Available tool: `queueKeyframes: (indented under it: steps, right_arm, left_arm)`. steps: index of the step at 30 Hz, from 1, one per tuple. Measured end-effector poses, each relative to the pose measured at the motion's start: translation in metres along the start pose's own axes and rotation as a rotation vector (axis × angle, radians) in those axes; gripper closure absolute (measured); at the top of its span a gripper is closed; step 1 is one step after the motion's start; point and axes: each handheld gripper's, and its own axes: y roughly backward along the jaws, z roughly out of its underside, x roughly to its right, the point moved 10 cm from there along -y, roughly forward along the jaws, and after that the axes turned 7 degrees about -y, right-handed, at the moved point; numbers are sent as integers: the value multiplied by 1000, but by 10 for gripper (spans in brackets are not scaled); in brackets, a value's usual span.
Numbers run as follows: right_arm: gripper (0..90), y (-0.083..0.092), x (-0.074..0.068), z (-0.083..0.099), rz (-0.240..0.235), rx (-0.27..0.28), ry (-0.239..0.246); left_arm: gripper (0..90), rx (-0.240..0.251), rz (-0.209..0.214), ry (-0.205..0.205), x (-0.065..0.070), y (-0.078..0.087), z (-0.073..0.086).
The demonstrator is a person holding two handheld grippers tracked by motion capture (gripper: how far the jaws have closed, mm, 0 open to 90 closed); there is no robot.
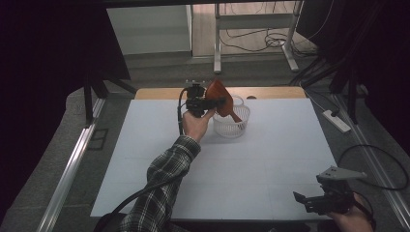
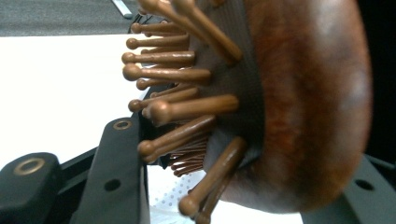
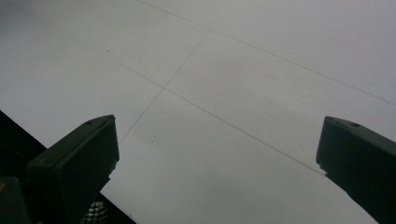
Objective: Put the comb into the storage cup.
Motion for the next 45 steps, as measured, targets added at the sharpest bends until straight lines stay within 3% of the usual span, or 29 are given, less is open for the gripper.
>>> queueKeyframes:
  steps: [16,33,45]
  right_arm:
    - [0,0,0,0,-1,1,-5]
    - [0,-1,0,0,-3,-6,0]
    - [0,-1,-1,1,0,-9,5]
  left_arm:
    - [535,2,-25,29,-6,-8,11]
    - [516,45,-16,128,-20,-7,21]
    - [476,48,-21,151,-26,-5,26]
